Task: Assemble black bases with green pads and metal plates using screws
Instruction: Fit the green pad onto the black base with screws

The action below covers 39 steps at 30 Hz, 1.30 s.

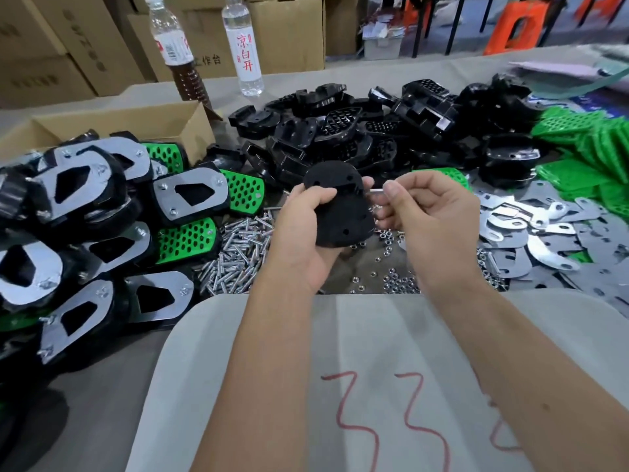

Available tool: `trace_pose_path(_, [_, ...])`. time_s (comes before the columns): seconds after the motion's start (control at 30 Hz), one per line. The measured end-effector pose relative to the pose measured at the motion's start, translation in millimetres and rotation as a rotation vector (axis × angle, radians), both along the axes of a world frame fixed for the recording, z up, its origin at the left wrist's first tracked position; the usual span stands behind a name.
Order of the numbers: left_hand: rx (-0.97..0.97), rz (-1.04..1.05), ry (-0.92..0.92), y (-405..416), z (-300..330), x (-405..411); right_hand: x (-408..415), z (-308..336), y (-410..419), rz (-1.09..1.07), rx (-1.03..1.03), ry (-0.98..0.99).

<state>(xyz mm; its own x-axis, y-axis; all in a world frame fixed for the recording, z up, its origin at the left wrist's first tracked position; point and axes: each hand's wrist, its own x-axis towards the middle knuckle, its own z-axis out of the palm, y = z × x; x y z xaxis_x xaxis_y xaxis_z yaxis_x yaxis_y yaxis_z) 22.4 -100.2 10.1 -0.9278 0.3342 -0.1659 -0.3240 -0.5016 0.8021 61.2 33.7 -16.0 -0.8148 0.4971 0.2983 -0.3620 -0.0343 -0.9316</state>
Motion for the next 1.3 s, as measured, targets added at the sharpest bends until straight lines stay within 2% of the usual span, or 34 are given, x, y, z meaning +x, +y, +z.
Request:
trace_pose_path(0.1, [0.082,-0.079,-0.038,-5,5,-1,0,-1,4,-0.049,-0.054,-0.006])
trace_pose_path(0.2, [0.086,-0.047,-0.079,-11,6,-3,-1,-3,5,-0.044,-0.045,0.002])
trace_pose_path(0.27, [-0.065,-0.033,-0.018,-14,6,-3,0,-3,4,-0.043,-0.019,0.021])
trace_pose_path(0.33, [-0.365,0.006,0.159,-13,3,-3,1,-2,2,-0.061,0.018,0.038])
trace_pose_path(0.4, [-0.641,0.135,0.339,-12,-5,-3,2,-1,1,-0.074,0.06,0.045])
trace_pose_path(0.47, [-0.751,0.217,0.402,-11,-10,-5,2,-1,-1,-0.066,0.116,0.025])
trace_pose_path(0.6, [-0.732,0.211,0.283,-11,-15,-10,2,-3,-2,-0.02,0.22,-0.043])
trace_pose_path(0.7, [-0.718,0.249,0.258,-9,-19,-12,4,-4,-5,-0.018,0.392,-0.069])
trace_pose_path(0.83, [-0.712,0.288,0.322,-5,-19,-11,5,-4,-11,-0.047,0.607,-0.084])
trace_pose_path(1.0, [-0.776,0.338,0.444,1,-16,-8,10,3,-19,-0.208,0.983,-0.007])
trace_pose_path(1.07, [-0.829,0.367,0.51,3,-15,-5,11,5,-21,-0.223,1.004,-0.006])
trace_pose_path(1.2, [-0.788,0.394,0.585,4,-15,-3,11,8,-17,-0.157,0.815,-0.115])
trace_pose_path(1.3, [-0.813,0.407,0.627,5,-17,-3,12,12,-22,-0.187,0.97,-0.131])
